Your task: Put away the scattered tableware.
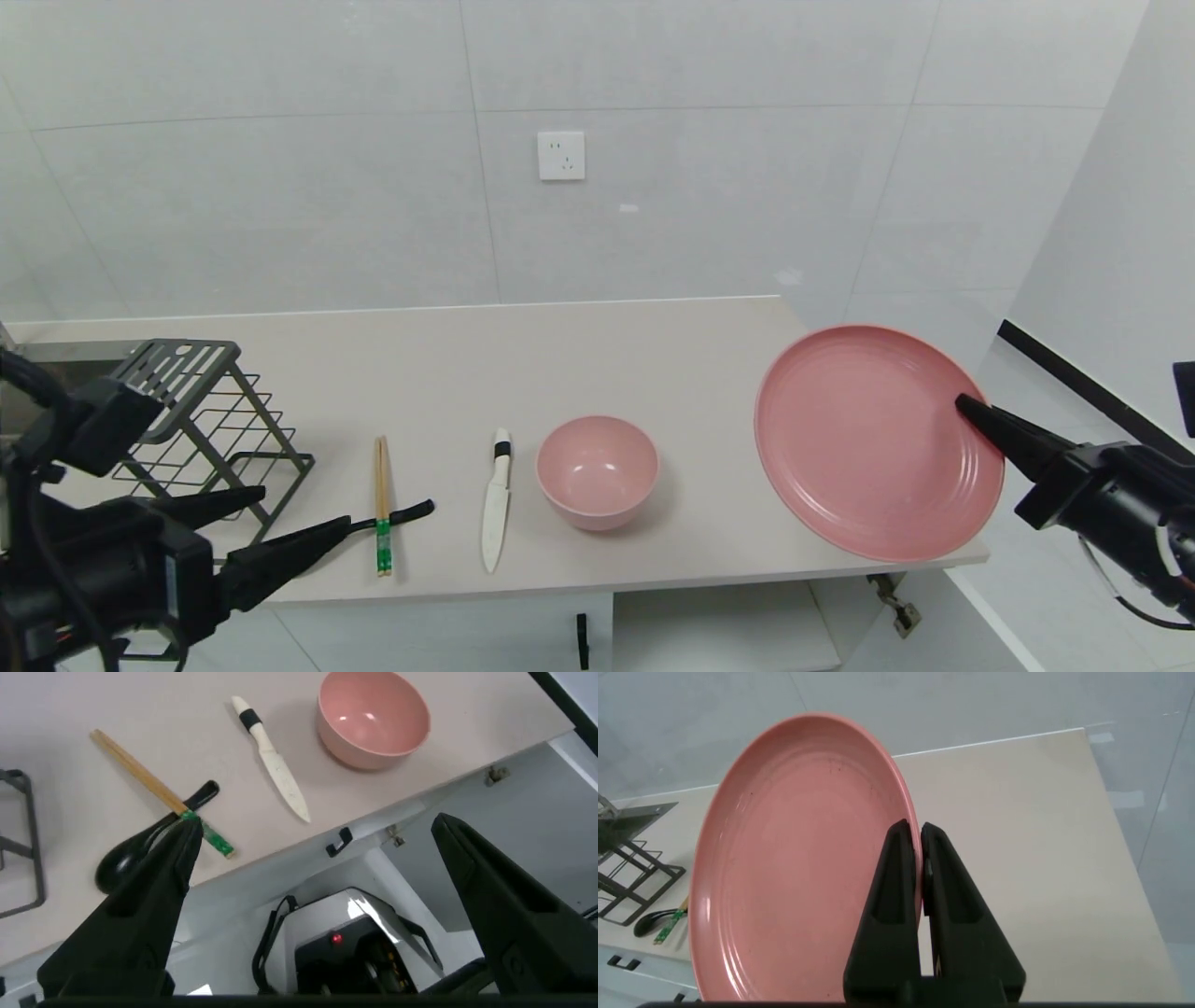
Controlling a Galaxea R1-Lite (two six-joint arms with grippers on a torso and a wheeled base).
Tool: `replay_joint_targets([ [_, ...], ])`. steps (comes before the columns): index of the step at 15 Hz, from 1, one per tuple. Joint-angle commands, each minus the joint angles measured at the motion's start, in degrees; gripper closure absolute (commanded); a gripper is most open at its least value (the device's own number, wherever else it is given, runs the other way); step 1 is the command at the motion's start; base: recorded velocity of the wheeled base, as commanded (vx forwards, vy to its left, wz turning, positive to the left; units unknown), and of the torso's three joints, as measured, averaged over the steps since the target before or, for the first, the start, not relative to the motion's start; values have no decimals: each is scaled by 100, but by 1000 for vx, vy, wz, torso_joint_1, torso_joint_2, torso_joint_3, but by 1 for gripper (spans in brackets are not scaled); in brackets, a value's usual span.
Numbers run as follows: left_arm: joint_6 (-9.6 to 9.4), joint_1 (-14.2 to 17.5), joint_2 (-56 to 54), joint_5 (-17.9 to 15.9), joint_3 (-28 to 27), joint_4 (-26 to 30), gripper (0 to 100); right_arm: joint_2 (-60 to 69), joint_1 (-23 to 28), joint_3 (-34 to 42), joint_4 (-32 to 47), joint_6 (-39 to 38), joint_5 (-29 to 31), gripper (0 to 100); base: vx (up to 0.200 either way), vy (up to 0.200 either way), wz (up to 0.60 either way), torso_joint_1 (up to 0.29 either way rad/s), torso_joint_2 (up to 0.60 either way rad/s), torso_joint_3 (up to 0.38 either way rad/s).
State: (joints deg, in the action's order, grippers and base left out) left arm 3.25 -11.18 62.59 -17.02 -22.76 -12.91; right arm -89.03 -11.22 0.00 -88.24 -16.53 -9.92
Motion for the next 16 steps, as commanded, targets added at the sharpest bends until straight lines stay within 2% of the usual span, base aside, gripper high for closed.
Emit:
replay_joint_targets([
  [1, 0, -69, 984, 6, -44, -528, 0, -9, -3, 0, -1, 1, -1, 100, 0, 0, 0, 0, 0, 0],
  [4, 26, -332, 1898, 14, -194, -1258, 0, -9, -3, 0, 8, 1, -1, 100, 0, 0, 0, 0, 0, 0],
  [6, 158, -482, 2399, 14, -299, -1662, 0, -9, -3, 0, 8, 1, -1, 100, 0, 0, 0, 0, 0, 0],
  [7, 386, -666, 2864, 120, -405, -2084, 0, -9, -3, 0, 8, 1, -1, 100, 0, 0, 0, 0, 0, 0],
  [8, 492, -781, 3137, 243, -457, -2304, 0, -9, -3, 0, -1, 1, -1, 100, 0, 0, 0, 0, 0, 0],
  [10, 545, -939, 3550, 401, -563, -2594, 0, -9, -3, 0, -1, 1, -1, 100, 0, 0, 0, 0, 0, 0],
  [12, 545, -1079, 3884, 410, -721, -2638, 0, -9, -3, 0, -1, 1, -1, 100, 0, 0, 0, 0, 0, 0],
  [16, 553, -1115, 4244, 383, -888, -2664, 0, -9, -3, 0, 8, 1, -1, 100, 0, 0, 0, 0, 0, 0],
])
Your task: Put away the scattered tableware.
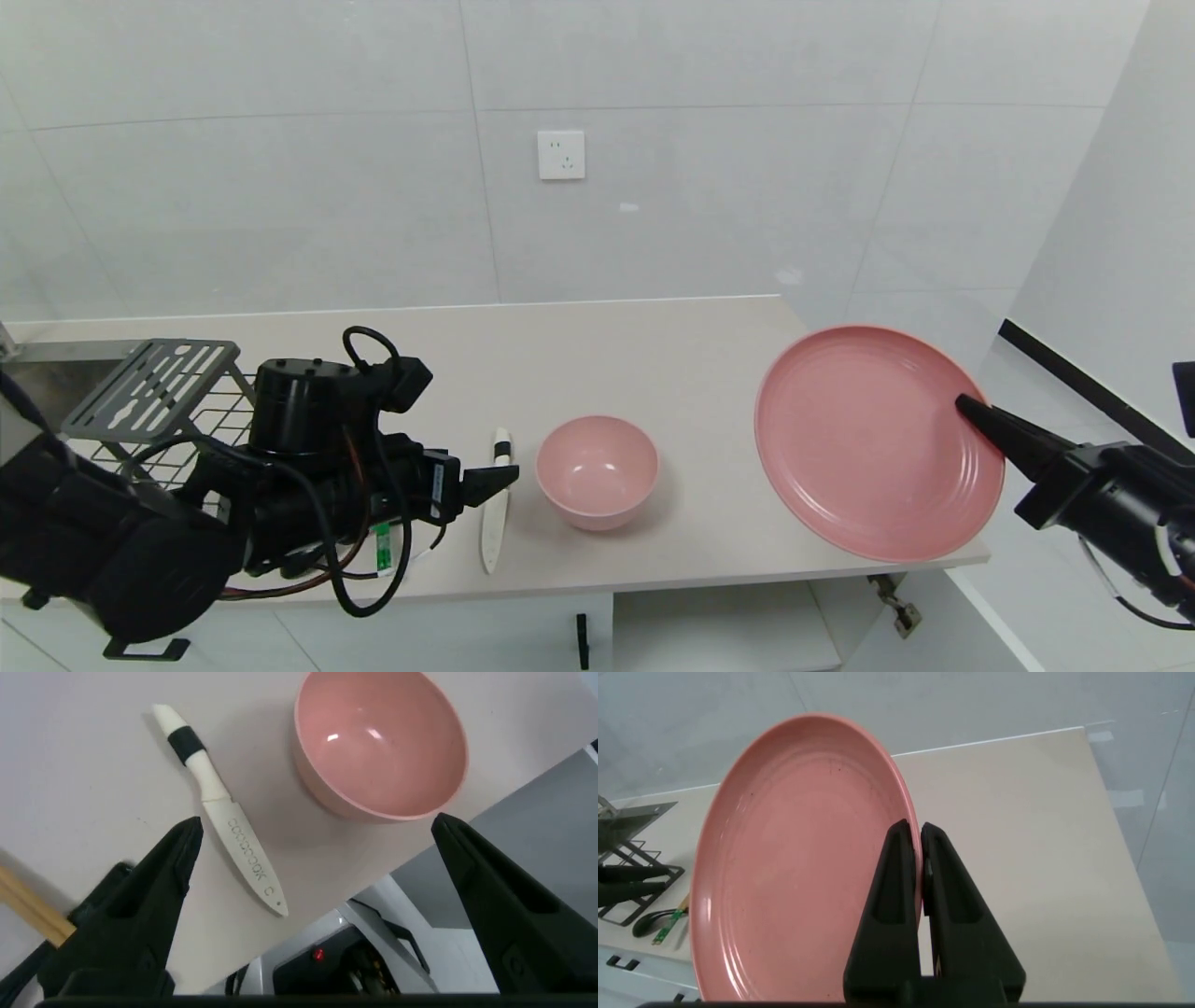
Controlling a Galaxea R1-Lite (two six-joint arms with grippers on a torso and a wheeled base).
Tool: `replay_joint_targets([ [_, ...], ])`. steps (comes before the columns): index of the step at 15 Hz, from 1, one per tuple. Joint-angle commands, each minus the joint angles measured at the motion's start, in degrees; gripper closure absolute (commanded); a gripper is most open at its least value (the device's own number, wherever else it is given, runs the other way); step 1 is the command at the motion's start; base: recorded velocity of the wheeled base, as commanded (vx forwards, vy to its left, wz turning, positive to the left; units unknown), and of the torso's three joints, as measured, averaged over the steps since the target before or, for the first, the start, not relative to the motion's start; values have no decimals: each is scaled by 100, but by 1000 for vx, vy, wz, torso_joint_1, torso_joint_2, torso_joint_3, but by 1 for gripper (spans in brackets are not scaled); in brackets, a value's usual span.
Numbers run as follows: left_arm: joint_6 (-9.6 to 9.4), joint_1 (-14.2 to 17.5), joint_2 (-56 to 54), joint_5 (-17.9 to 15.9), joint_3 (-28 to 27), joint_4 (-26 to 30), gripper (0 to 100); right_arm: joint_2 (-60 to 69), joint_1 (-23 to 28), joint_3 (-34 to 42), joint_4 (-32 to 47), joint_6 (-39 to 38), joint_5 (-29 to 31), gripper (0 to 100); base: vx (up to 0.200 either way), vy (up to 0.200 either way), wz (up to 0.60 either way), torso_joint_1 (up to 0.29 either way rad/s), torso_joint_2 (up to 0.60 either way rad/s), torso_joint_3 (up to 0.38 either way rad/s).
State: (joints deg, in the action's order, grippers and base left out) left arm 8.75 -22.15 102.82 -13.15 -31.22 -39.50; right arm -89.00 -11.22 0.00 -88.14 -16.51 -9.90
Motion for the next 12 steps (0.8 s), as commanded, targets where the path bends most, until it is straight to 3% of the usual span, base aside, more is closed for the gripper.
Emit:
replay_joint_targets([
  [1, 4, -35, 380, -3, -77, -120, 0, -12, -3, 0, -2, -2, -3, 100, 0, 0, 0, 0, 0, 0],
  [7, 56, -184, 1346, 23, -253, -1201, 0, -12, -12, 0, -2, -2, -3, 100, 0, 0, 0, 0, 0, 0],
  [12, 118, -360, 1821, 32, -824, -1165, 0, -38, -39, 0, -2, -2, -3, 100, 0, 0, 0, 0, 0, 0],
])
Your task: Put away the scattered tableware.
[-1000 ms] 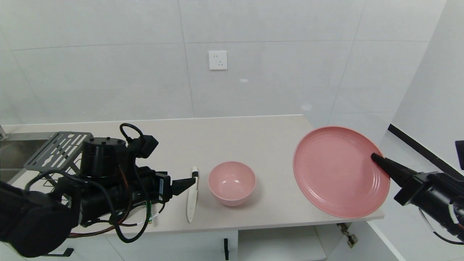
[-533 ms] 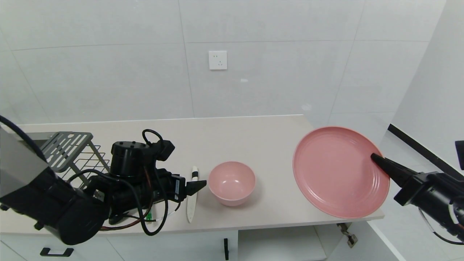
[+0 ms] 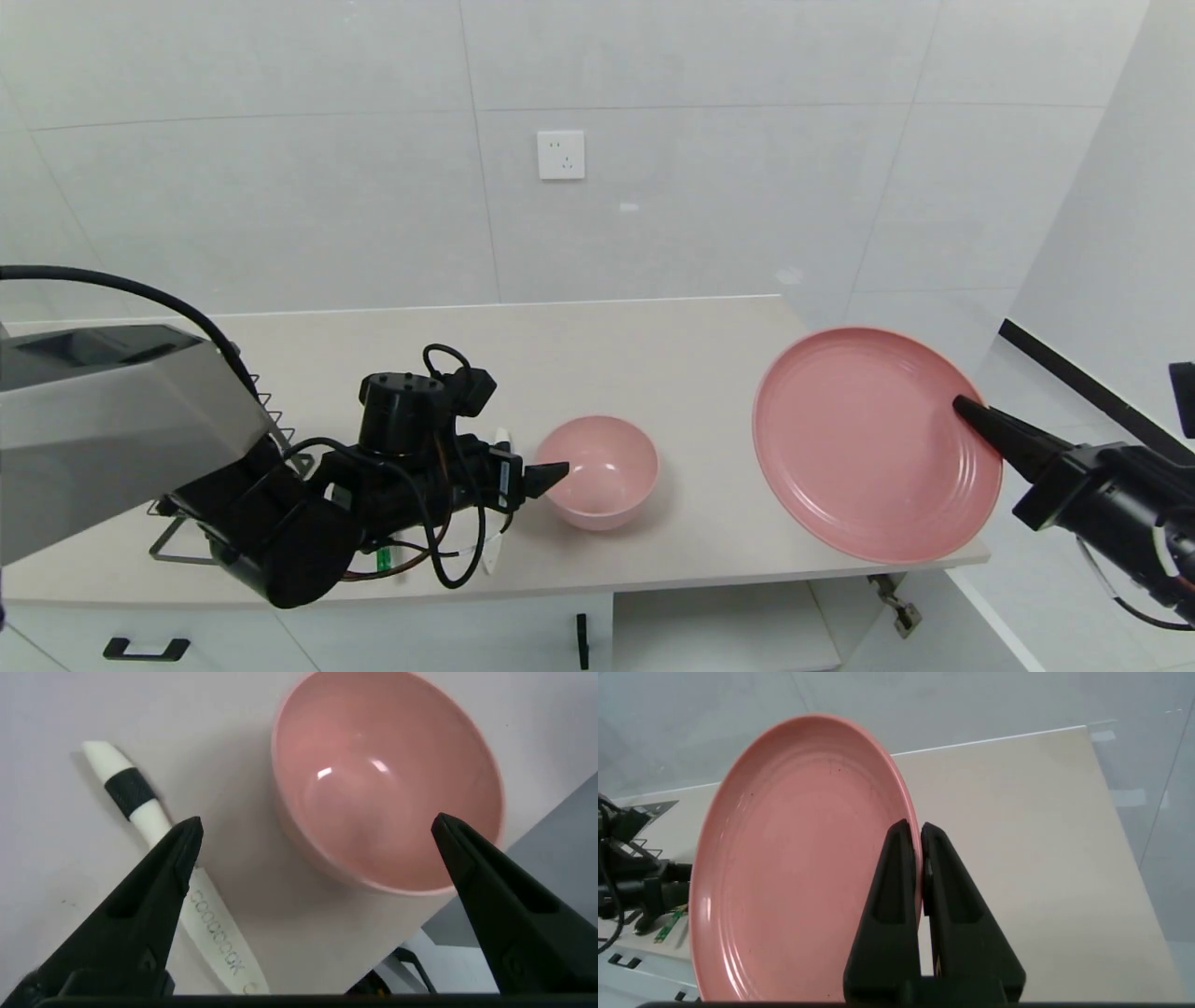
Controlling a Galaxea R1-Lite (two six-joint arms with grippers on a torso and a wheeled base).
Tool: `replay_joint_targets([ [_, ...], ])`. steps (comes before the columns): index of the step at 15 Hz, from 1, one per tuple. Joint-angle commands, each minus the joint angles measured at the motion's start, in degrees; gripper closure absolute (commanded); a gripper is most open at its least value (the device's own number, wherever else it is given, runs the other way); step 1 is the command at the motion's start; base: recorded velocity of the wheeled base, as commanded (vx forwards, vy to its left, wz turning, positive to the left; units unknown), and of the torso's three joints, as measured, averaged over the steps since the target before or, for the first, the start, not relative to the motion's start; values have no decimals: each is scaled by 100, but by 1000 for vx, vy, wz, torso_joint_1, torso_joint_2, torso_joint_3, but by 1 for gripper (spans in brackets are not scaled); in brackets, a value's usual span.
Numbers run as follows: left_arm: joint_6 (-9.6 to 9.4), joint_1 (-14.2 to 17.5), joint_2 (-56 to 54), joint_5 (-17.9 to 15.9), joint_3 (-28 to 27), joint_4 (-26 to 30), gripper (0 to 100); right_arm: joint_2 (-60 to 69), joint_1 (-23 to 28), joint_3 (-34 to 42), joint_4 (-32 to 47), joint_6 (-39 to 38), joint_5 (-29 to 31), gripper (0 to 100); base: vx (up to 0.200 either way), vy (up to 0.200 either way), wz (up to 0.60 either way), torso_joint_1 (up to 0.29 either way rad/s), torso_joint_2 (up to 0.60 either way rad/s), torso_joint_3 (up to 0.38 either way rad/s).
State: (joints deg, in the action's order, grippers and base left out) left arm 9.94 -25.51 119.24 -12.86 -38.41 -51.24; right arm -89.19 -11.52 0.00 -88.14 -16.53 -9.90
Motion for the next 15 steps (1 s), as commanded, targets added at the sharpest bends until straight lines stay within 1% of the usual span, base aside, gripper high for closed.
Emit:
replay_joint_targets([
  [1, 96, -120, 320, 3, -254, 17, 0, -20, -8, 0, -2, 1, -3, 100, 0, 0, 0, 0, 0, 0],
  [3, 202, -164, 495, 12, -386, 0, 0, -11, -17, 0, -2, 1, -3, 100, 0, 0, 0, 0, 0, 0],
  [10, 237, -182, 908, 152, -835, 26, 0, -11, -17, 0, -2, 9, -3, 100, 0, 0, 0, 0, 0, 0],
  [13, 307, -191, 908, 161, -835, 79, 0, -11, -17, 0, -2, 9, -3, 100, 0, 0, 0, 0, 0, 0],
  [15, 307, -191, 908, 161, -835, 255, 0, -11, -17, 0, -2, 9, -3, 100, 0, 0, 0, 0, 0, 0],
])
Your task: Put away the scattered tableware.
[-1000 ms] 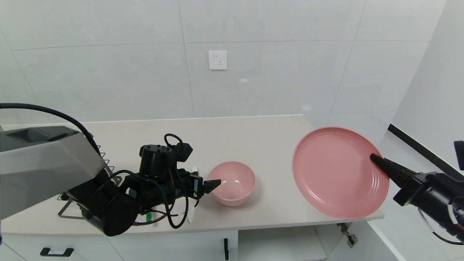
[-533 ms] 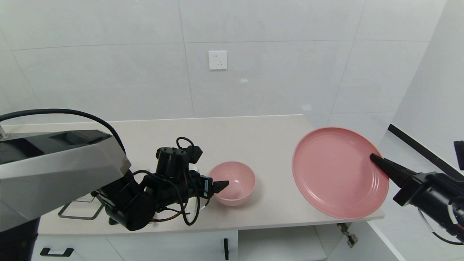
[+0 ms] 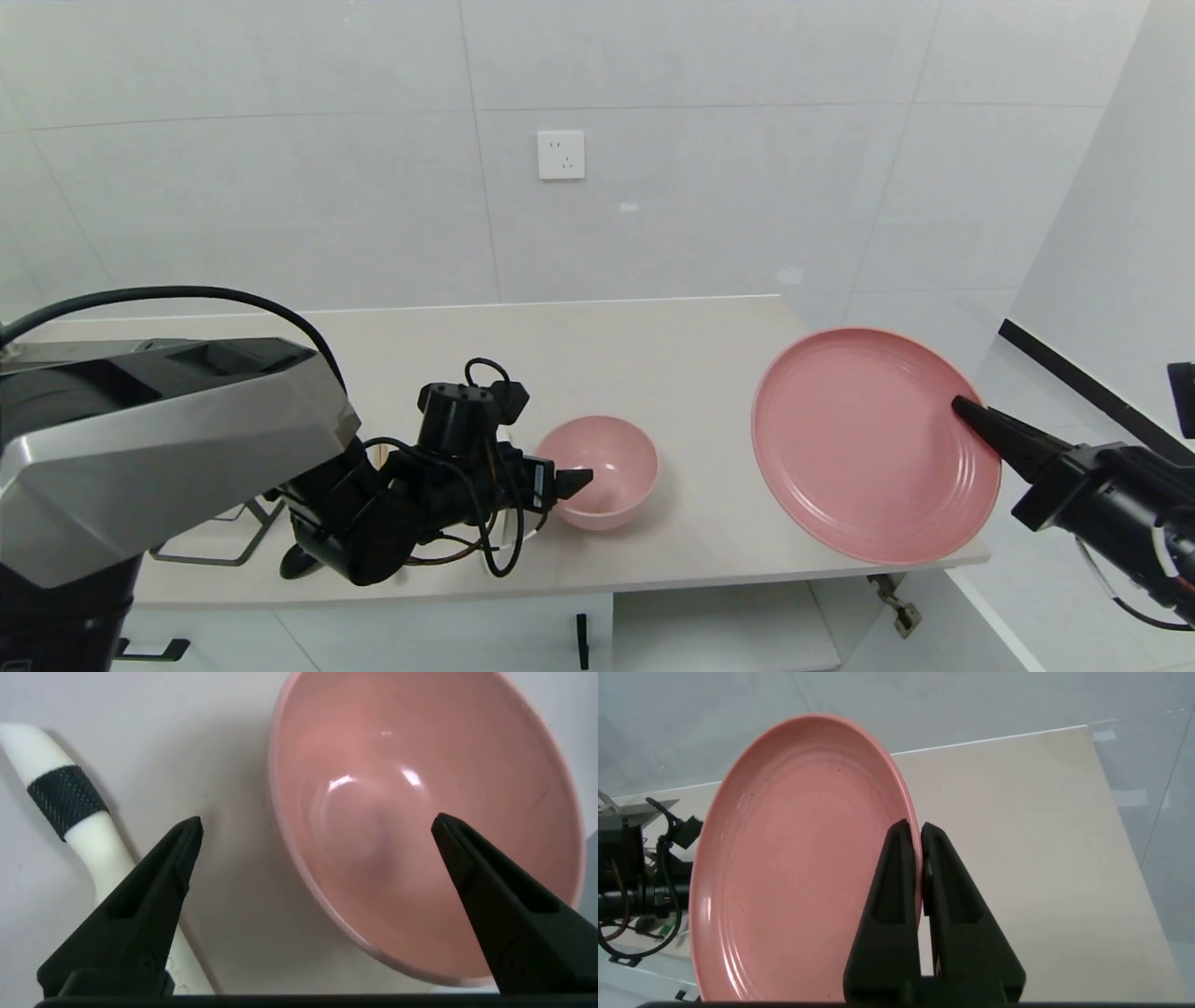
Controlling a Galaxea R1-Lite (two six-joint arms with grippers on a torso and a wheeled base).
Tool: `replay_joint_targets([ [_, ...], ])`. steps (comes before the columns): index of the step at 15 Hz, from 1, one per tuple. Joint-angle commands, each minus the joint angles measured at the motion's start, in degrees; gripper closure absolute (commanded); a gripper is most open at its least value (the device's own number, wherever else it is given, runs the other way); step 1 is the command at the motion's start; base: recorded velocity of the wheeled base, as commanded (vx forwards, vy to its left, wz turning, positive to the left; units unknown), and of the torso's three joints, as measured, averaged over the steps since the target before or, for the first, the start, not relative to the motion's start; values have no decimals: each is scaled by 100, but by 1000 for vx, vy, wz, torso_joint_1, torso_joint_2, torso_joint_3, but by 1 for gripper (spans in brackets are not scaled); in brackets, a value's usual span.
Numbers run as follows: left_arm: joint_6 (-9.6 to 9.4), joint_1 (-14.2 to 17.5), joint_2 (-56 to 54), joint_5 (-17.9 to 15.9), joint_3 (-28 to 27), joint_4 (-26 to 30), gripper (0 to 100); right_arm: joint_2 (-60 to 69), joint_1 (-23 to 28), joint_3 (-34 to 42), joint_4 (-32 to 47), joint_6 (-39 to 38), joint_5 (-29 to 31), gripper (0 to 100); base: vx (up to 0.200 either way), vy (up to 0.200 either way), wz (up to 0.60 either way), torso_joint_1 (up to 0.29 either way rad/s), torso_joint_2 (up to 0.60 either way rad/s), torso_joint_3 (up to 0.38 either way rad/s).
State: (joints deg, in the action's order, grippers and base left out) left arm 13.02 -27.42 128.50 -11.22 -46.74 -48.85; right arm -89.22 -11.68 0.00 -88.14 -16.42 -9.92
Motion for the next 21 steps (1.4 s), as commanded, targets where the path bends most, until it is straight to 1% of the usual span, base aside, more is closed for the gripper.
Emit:
replay_joint_targets([
  [1, -1, -27, -18, -3, 7, 51, 0, -7, -1, 0, -2, -1, -1, 100, 0, 0, 0, 0, 0, 0],
  [2, -1, -36, -18, -3, 24, 51, 100, -7, -1, 0, -10, -1, -1, 100, 0, 0, 0, 0, 0, 0],
  [4, -1, -80, -18, -3, 33, 130, 100, -7, -1, 0, -10, -1, -1, 100, 0, 0, 0, 0, 0, 0],
  [7, -1, -88, -80, -3, 42, 104, 100, 10, -1, 0, -10, -1, -1, 100, 0, 0, 0, 0, 0, 0],
  [10, -19, -44, -704, 5, 209, 77, 100, 10, -1, 0, -10, -1, -1, 100, 0, 0, 0, 0, 0, 0],
  [12, -71, -9, -1178, 14, 350, 68, 100, 10, 8, 0, -19, 7, -1, 100, 0, 0, 0, 0, 0, 0],
  [13, -115, 52, -1442, 32, 473, 68, 100, 19, 8, 0, -28, 7, -1, 100, 0, 0, 0, 0, 0, 0],
  [15, -238, 149, -2154, 32, 886, 68, 100, 28, 16, 0, -37, 7, -1, 100, 0, 0, 0, 0, 0, 0],
  [19, -247, 228, -3059, 32, 1650, 33, 100, 28, 16, -9, -37, 25, -1, 100, 0, 0, 0, 0, 0, 0],
  [21, -256, 360, -3314, 14, 2011, -169, 100, 19, 16, -26, -37, 42, -1, 100, 0, 0, 0, 0, 0, 0],
])
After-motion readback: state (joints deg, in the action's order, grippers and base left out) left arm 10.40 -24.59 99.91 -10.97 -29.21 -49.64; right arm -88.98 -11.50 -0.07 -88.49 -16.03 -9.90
